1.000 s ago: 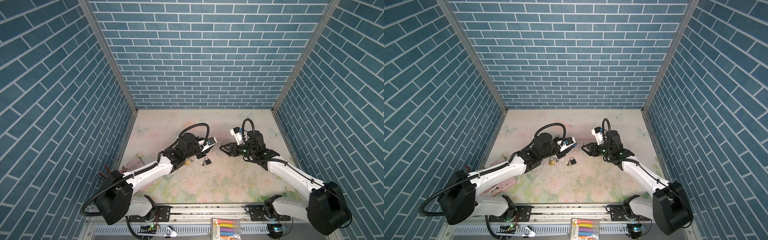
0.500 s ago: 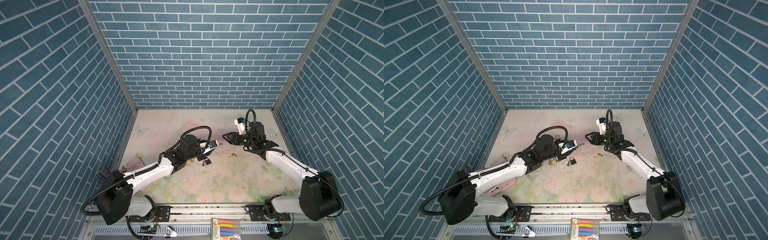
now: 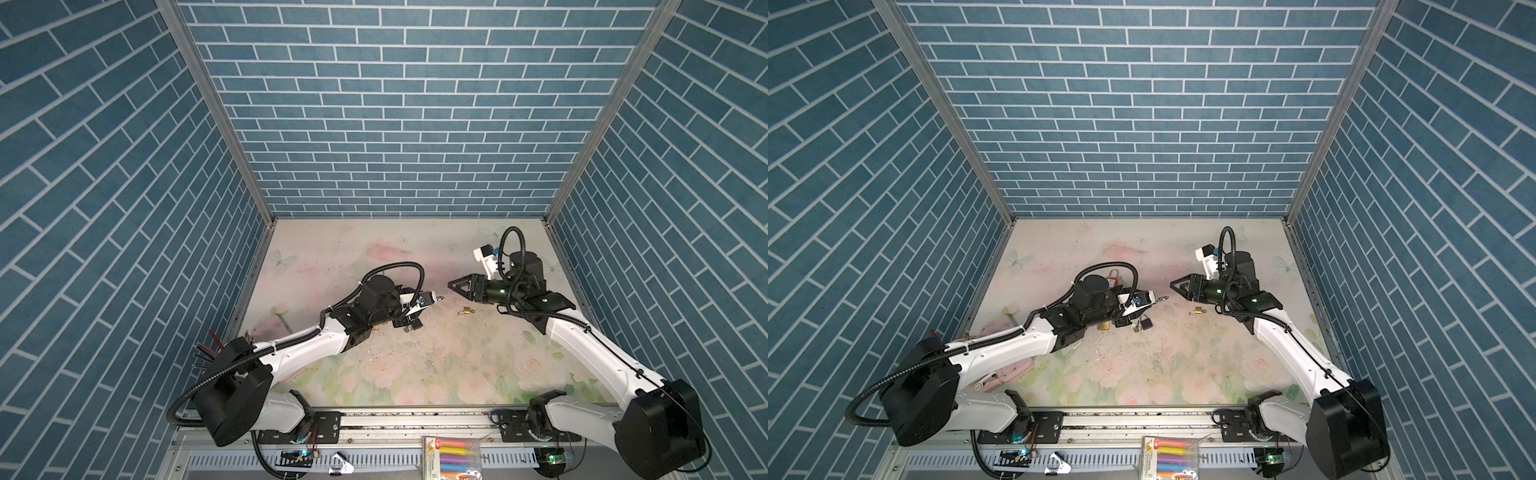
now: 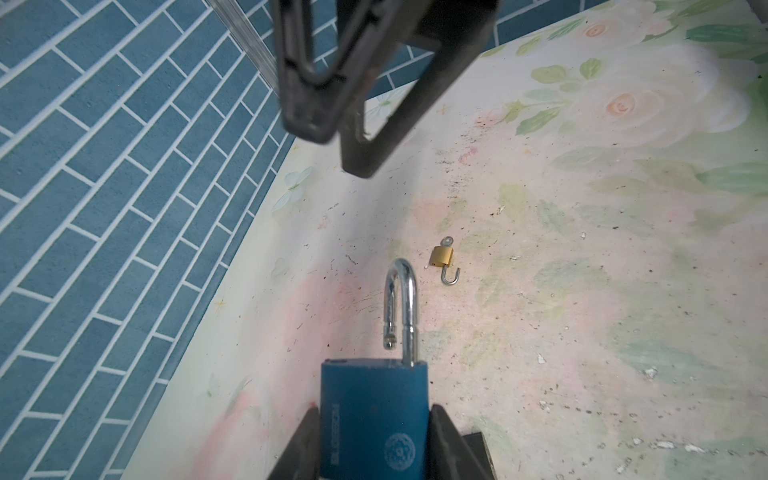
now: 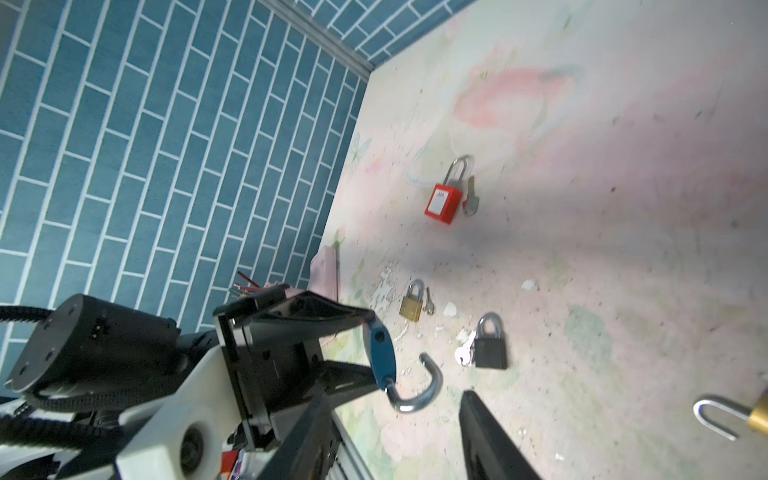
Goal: Lock with the key
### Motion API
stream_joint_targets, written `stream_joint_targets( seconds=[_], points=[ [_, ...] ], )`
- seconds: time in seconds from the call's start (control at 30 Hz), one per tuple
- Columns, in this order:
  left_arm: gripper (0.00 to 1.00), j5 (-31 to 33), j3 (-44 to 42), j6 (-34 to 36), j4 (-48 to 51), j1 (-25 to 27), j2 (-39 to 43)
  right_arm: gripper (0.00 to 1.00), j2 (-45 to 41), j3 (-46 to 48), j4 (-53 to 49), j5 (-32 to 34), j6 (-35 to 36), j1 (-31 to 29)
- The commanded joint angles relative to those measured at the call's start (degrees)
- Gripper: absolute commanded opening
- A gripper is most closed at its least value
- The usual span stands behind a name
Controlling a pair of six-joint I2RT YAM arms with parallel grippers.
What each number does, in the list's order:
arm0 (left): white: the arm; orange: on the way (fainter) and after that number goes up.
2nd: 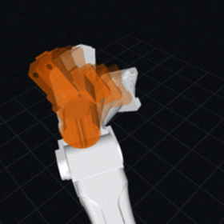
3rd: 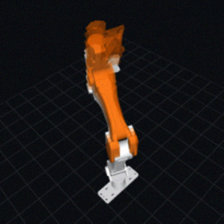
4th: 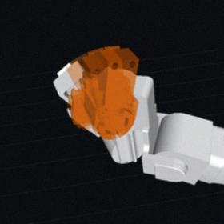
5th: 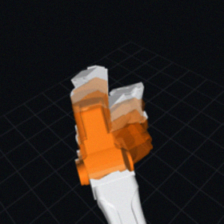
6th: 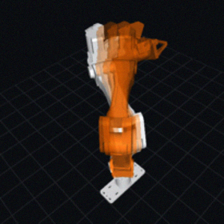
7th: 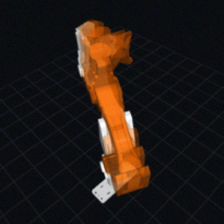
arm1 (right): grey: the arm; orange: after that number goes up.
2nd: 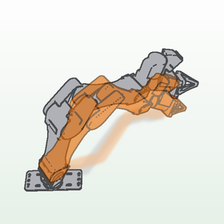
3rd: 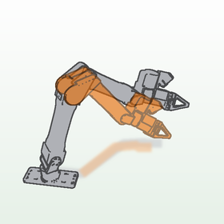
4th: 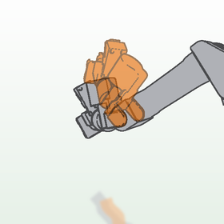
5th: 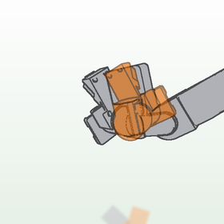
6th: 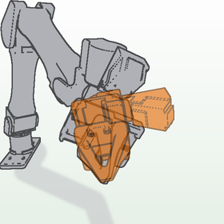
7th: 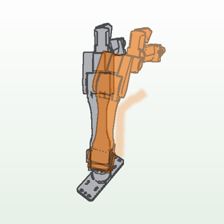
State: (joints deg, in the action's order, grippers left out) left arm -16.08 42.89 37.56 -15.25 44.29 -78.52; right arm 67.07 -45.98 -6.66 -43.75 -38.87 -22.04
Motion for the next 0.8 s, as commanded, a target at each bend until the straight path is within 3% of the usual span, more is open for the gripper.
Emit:
stream_joint_targets(
  seconds=[0.0, 0.4, 0.77],
  points=[
    [0.06, 0.3, 0.2, 1.8, -3.6, 0.6, -0.2, 0.51, 1.0, 0.8, -0.9, -4.8, -3.3, -1.5],
    [0.06, 1.0, -0.2, 2.5, -3.4, 1.2, 0.2, 0.42, 7.4, 0.9, 4.5, -6.0, -4.7, -3.4],
    [0.05, -1.2, -0.3, 1.4, -3.3, 1.7, 0.4, 0.19, 8.9, 1.1, 6.2, -3.5, -2.4, -3.3]
  ],
)
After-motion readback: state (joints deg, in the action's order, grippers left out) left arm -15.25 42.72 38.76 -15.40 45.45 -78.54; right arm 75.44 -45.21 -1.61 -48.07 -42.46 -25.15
